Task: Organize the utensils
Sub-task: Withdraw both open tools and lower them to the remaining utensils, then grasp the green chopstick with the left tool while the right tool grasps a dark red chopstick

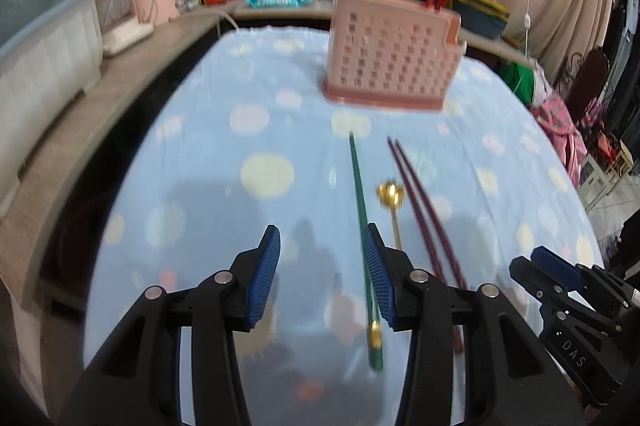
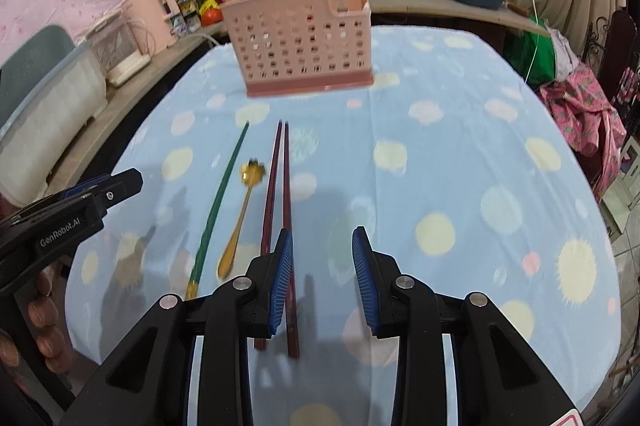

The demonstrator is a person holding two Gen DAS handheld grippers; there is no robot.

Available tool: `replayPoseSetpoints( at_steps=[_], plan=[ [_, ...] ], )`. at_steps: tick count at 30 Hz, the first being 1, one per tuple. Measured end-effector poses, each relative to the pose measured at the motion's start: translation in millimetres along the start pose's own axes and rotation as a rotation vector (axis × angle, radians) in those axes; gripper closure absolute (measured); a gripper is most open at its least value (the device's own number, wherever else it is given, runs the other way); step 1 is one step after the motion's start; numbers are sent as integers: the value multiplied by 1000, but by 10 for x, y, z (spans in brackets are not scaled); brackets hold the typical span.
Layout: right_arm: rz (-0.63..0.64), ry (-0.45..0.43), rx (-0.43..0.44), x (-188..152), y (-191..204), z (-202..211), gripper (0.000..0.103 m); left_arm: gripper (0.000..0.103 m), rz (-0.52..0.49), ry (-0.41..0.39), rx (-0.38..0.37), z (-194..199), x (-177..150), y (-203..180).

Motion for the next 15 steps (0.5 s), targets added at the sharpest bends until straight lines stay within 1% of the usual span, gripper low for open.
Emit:
replayPoseSetpoints(
  at_steps=[4,8,12,15],
  plan=[
    [5,37,15,-170,50,-61,74,62,2,48,-7,-63,-212,-19],
    [15,64,26,-295,105,-105,77,62,3,73,-12,-97,-357,-50],
    [19,86,31,-360,114,-144,82,62,-7,86,-23,-107,-433,-97],
    [21,102,33,-418,117,-174,83,62,-18,98,-33,-115,-485,-139]
  ],
)
Point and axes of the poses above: each gripper's, at about its wrist camera, not at the fingertips, and z roughly against the way its jaws point, y to its left, x to its top, the point moved 5 cm from there along -z, roughly the way its jaws point
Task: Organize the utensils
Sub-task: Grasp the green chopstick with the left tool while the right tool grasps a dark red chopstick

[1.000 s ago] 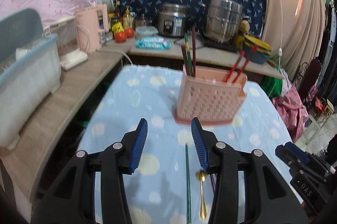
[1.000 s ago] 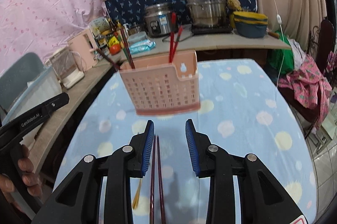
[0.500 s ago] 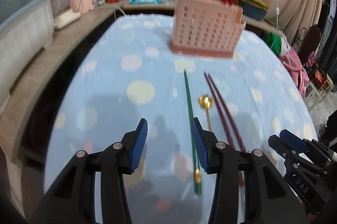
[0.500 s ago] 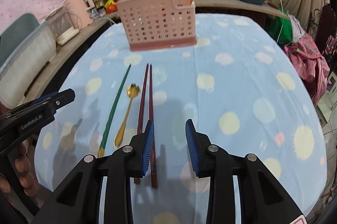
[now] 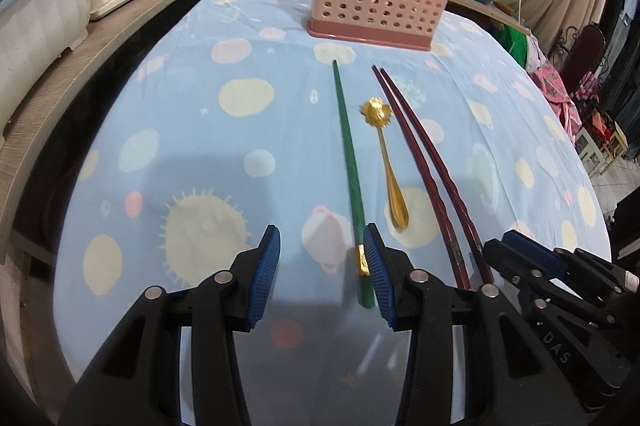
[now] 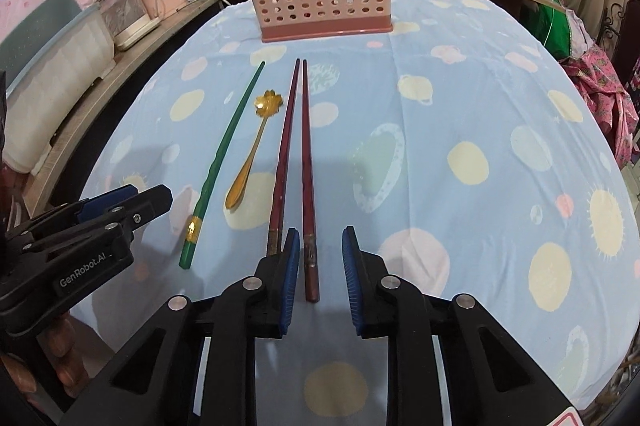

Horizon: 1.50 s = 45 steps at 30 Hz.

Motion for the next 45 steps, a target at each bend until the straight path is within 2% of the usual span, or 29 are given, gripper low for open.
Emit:
replayPoseSetpoints(
  at_steps=[6,19,31,37,39,45],
  plan=[
    [1,22,5,-76,4,-37,88,62,-6,25,-16,-47,-65,-39],
    [4,35,7,-113,10,-85,90,62,-7,77,-32,-168,-160,-66],
    [4,34,8,-121,6,-94,90,64,-29,69,-29,-176,-185,-73],
    [4,35,8,-125,7,-96,90,79,-28,66,-28,-173,-190,-59],
    [4,35,7,-126,7,-96,91,87,-24,67,-31,-175,-188,-51],
    [0,35,12,-121,-3,-106,95,96,-13,68,-46,-168,-180,-28]
  ],
)
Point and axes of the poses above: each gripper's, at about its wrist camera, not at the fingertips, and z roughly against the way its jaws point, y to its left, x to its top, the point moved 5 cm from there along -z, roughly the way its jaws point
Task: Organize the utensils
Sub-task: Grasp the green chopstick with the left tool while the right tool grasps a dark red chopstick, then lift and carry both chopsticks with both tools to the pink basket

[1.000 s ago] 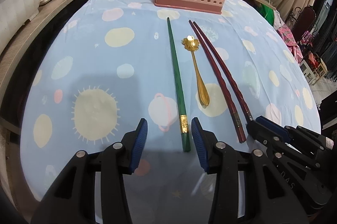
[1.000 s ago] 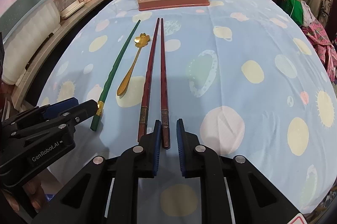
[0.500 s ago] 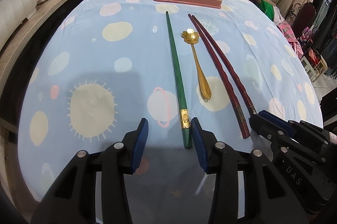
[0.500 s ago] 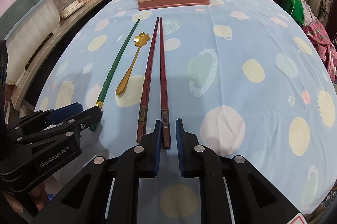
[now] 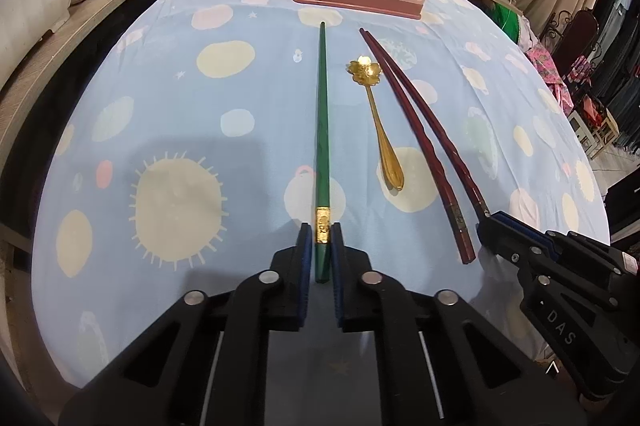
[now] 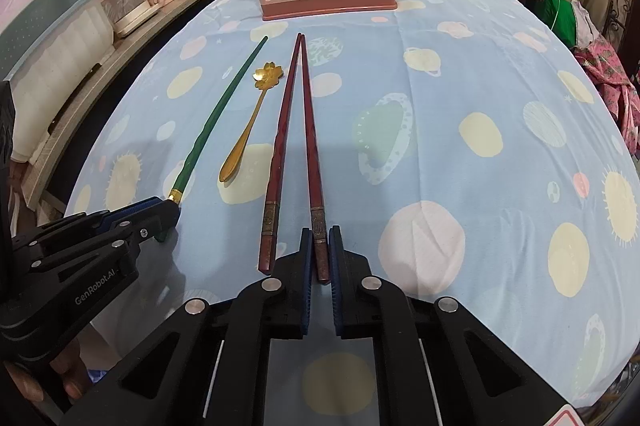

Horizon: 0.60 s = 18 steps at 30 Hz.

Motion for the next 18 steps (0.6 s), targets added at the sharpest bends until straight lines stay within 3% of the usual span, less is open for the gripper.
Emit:
replayPoseSetpoints(
  at_steps=[10,18],
  plan=[
    [-7,-18,6,51,-25,78,95,96,14,-40,-6,123,83,43],
    [-14,-82,23,220,-10,298,96,96,19,-98,2,298,243,78]
  ],
)
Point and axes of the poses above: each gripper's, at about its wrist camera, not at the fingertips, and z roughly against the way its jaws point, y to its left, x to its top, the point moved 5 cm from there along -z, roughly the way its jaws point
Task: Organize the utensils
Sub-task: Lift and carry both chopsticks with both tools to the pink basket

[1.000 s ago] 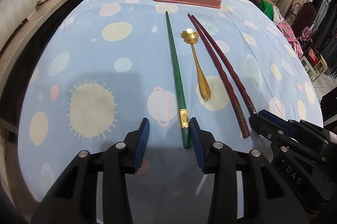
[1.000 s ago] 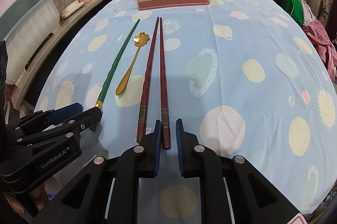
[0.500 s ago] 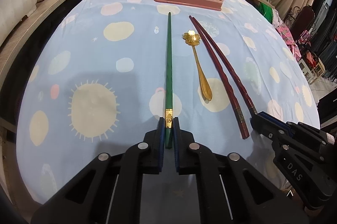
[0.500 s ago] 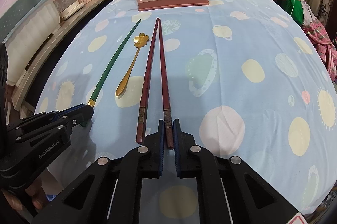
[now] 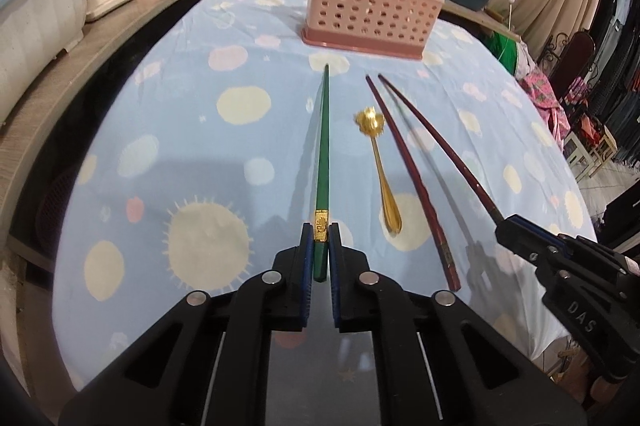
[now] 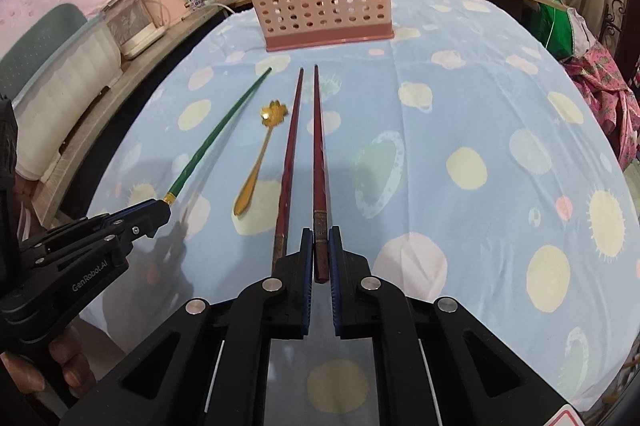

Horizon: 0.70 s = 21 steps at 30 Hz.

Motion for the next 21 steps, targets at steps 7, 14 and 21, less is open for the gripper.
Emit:
replayPoseSetpoints(
  at_steps=[7,14,21],
  plan=[
    [-5,-81,20,296,11,249,96,96,23,-86,-14,269,317,43],
    [-6,-175,25,661,9,499,96,96,28,-174,-23,495,668,36],
    [-10,-270,36,1073,-4,719,96,96,29,-253,-18,666,1030,34]
  ],
)
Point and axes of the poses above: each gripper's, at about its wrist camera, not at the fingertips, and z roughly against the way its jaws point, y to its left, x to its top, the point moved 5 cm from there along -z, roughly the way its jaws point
